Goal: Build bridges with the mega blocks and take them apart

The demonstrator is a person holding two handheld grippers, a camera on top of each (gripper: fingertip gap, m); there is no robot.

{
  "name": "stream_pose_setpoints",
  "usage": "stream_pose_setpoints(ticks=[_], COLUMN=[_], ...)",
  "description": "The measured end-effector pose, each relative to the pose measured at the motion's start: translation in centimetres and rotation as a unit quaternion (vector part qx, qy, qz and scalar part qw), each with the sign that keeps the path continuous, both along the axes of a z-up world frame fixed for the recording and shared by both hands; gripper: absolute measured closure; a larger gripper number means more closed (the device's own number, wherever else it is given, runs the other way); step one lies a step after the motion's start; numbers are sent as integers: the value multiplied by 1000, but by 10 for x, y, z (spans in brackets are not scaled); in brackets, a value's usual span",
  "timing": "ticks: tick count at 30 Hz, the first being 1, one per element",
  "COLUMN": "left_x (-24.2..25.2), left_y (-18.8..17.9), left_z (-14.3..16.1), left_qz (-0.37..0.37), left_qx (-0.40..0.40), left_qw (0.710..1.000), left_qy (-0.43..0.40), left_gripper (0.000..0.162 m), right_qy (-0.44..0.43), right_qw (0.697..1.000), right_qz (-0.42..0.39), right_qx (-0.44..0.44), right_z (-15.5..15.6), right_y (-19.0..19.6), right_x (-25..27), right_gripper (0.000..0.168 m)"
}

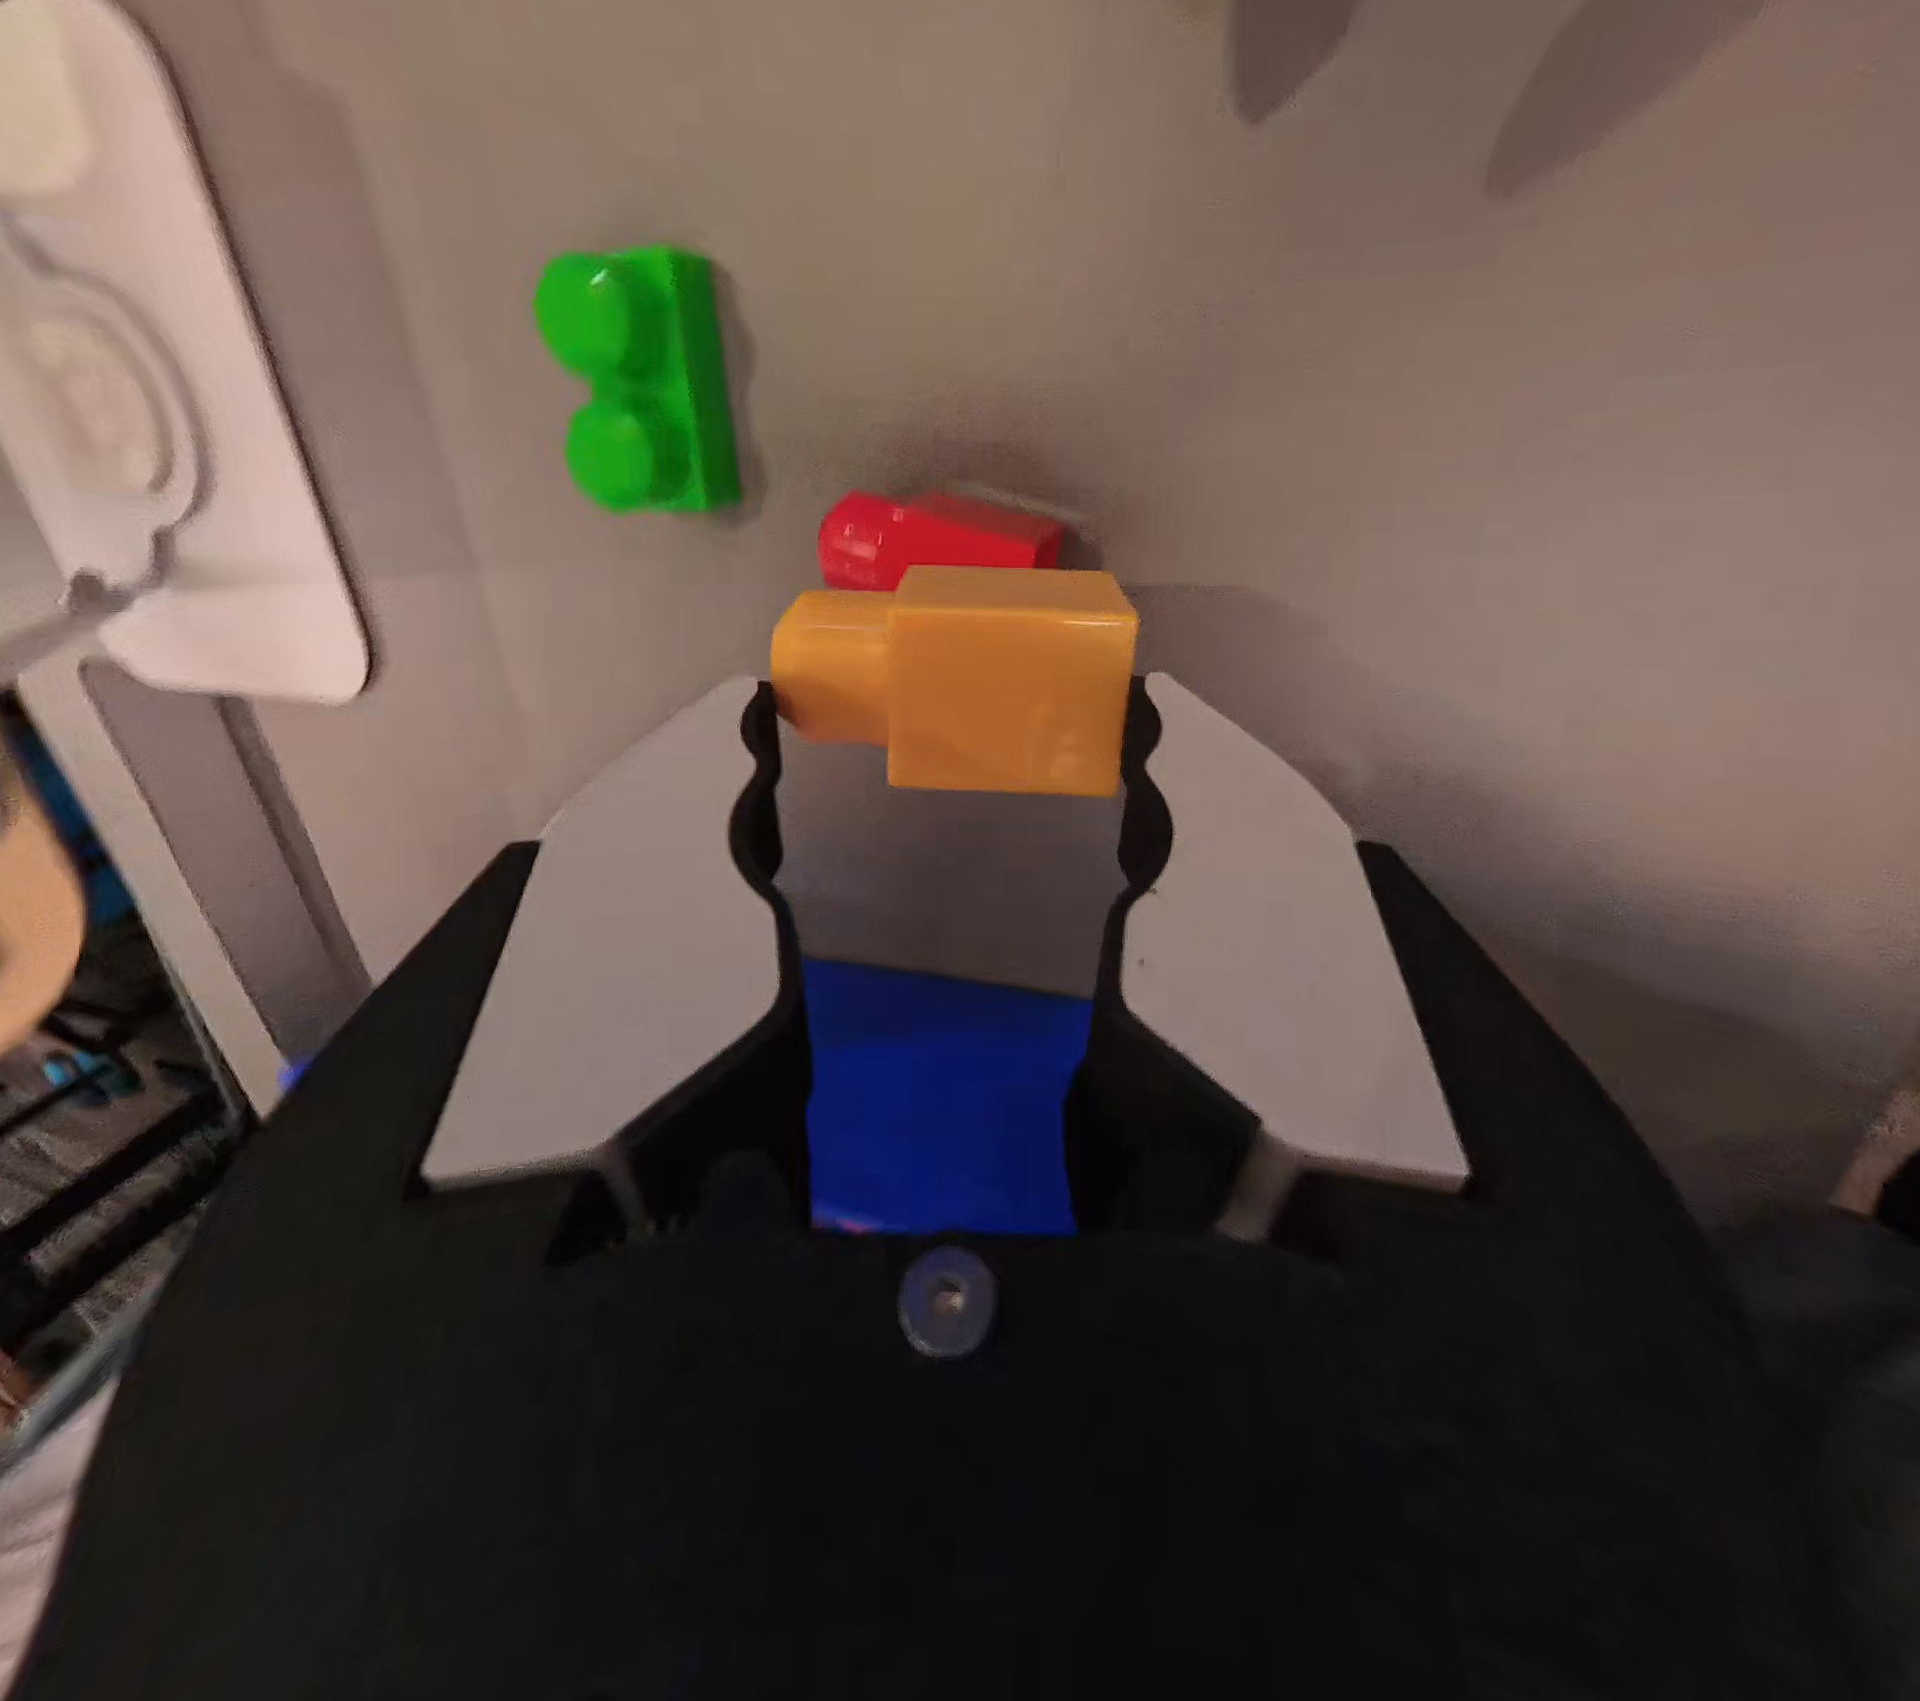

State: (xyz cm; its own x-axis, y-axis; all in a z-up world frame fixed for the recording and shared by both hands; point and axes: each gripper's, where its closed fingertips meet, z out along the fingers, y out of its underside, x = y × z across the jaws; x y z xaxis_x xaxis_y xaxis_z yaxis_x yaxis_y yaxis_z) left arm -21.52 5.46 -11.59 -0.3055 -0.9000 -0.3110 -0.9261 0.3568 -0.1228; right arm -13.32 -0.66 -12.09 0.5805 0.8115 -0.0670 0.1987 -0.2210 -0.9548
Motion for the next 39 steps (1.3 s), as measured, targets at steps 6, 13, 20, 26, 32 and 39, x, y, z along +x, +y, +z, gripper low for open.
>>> stream_pose_setpoints(ticks=[6, 13, 20, 26, 32, 39], left_x=[44, 39, 35, 29, 0, -17], left_y=[0, 8, 3, 17, 11, -19], left_z=[-37, -59, -62, -14, 34, 14], left_qz=[-73, -88, -86, -51, 76, 415], left_qx=[-48, -37, -75, -7, 60, -46], left_qw=[995, 991, 990, 999, 984, 807], left_qy=[42, 92, 82, 9, -153, -418], left_gripper=[99, 99, 99, 91, 96, 90], right_qy=[-32, -23, -25, -5, 0, -5], right_qw=[998, 997, 997, 999, 1000, 1000], right_qz=[51, 73, 77, 49, 17, -5], right_qx=[33, 26, 19, 8, 0, -9], right_z=[-3, -2, -3, 2, 1, -1], right_y=[-22, -27, -26, -17, -6, 1], right_x=[-9, -12, -13, -3, 5, 8], right_gripper=[125, 126, 126, 126, 126, 127])
